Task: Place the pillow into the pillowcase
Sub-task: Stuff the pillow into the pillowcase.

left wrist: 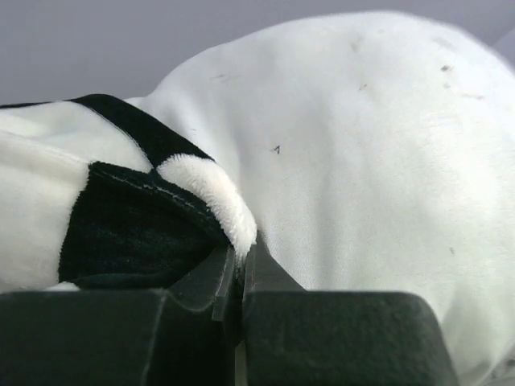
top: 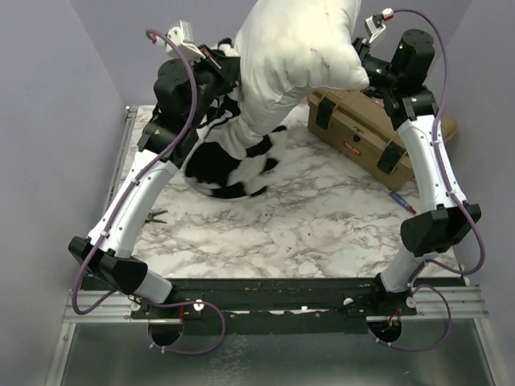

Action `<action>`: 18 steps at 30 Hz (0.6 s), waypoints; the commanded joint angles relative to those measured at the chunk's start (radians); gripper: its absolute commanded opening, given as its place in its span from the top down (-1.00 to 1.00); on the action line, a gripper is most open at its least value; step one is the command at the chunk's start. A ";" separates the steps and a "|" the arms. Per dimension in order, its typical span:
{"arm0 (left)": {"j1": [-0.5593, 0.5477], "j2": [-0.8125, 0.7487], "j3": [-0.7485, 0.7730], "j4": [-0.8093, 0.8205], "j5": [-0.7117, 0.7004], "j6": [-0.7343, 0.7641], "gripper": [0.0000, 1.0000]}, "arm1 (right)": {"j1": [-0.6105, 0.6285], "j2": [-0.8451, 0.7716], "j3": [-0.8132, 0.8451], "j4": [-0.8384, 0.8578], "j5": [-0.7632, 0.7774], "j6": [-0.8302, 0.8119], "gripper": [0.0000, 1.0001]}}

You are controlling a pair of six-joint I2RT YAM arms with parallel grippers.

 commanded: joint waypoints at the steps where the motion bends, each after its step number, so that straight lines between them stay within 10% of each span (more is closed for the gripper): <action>1: -0.087 0.071 0.197 -0.012 0.036 0.210 1.00 | 0.031 -0.009 -0.018 -0.064 -0.006 -0.133 1.00; 6: -0.116 0.086 0.058 -0.067 0.011 0.333 1.00 | 0.029 -0.190 -0.315 -0.217 0.233 -0.325 0.94; 13: -0.116 -0.002 -0.384 -0.048 -0.065 0.379 1.00 | -0.002 -0.340 -0.576 -0.657 0.638 -0.471 -0.17; 18: -0.116 -0.067 -0.570 -0.027 -0.199 0.404 1.00 | -0.120 -0.431 -0.568 -0.806 0.735 -0.518 -0.53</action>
